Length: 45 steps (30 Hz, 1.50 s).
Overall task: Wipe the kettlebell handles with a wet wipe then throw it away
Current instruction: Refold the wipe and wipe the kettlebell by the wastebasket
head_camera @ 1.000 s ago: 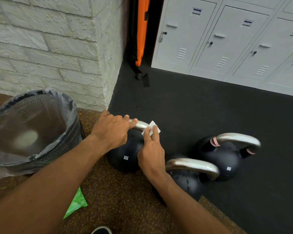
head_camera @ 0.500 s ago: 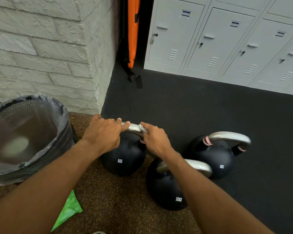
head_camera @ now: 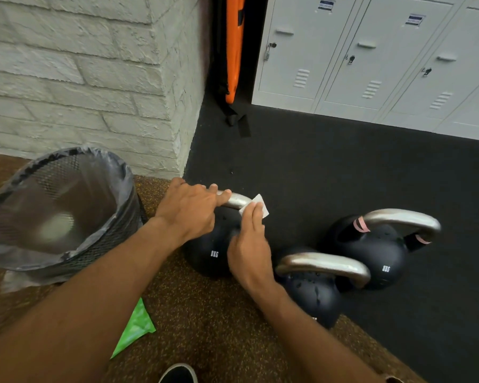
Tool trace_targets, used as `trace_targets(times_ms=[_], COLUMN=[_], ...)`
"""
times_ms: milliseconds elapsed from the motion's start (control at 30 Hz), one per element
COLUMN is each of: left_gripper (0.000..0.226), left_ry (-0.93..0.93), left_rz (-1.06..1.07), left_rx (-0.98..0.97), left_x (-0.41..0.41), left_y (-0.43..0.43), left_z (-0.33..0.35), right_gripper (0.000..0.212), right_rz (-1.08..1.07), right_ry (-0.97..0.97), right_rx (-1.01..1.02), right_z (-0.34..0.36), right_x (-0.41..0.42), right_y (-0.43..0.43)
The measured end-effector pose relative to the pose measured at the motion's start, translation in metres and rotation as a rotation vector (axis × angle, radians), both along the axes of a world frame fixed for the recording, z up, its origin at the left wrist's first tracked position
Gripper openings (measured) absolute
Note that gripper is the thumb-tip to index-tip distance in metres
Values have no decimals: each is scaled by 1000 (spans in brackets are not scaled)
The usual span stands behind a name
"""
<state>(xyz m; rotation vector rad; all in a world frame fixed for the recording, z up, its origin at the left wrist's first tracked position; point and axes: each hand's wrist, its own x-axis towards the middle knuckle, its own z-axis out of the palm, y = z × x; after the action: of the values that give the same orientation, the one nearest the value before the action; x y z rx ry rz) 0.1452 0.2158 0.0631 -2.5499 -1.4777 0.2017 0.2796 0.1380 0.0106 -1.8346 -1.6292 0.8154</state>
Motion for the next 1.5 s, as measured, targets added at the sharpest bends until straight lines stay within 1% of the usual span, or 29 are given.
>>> trace_targets(times_ms=[100, 233, 300, 367, 433, 500, 533, 667, 867, 1033, 1200, 1367, 1433, 1500], left_gripper=[60, 61, 61, 61, 61, 60, 59, 59, 60, 59, 59, 59, 59, 60], left_ry=[7, 6, -5, -8, -11, -14, -14, -28, -25, -27, -25, -34, -36, -38], left_rz=[-9, -14, -9, -12, -20, -29, -33, -44, -45, -44, -48, -49, -46, -36], left_rx=[3, 18, 13, 13, 15, 30, 35, 44, 47, 40, 51, 46, 41, 30], left_x=[0, -1, -1, -1, -3, -4, -4, -4, -4, -4, -4, -6, -6, -6], left_y=[0, -1, -1, 0, 1, 2, 2, 2, 1, 1, 0, 2, 1, 2], left_z=[-1, -2, -2, -2, -2, -5, -6, -6, -5, -4, -5, -6, -6, -7], right_gripper=[78, 80, 77, 77, 77, 78, 77, 72, 71, 69, 68, 68, 67, 65], right_rz=[60, 62, 106, 100, 43, 30, 48, 150, 57, 132, 57, 126, 91, 11], right_ry=[-33, -247, -287, -233, -140, -99, -108, -268, -174, -352, -287, -344, -291, -161], right_rx=[-6, 42, 64, 64, 55, 55, 62, 118, 120, 147, 131, 157, 183, 159], right_z=[-5, -14, -16, -17, -18, -16, -16, -16, -16, -18, -19, -15, -12, -6], right_x=[-14, -16, -13, -9, -8, -8, -9, -9, -11, -15, -7, -13, -10, -3], right_y=[-12, -8, -11, -12, -12, -12, -12, -8, -10, -3, -9, 0, 2, 5])
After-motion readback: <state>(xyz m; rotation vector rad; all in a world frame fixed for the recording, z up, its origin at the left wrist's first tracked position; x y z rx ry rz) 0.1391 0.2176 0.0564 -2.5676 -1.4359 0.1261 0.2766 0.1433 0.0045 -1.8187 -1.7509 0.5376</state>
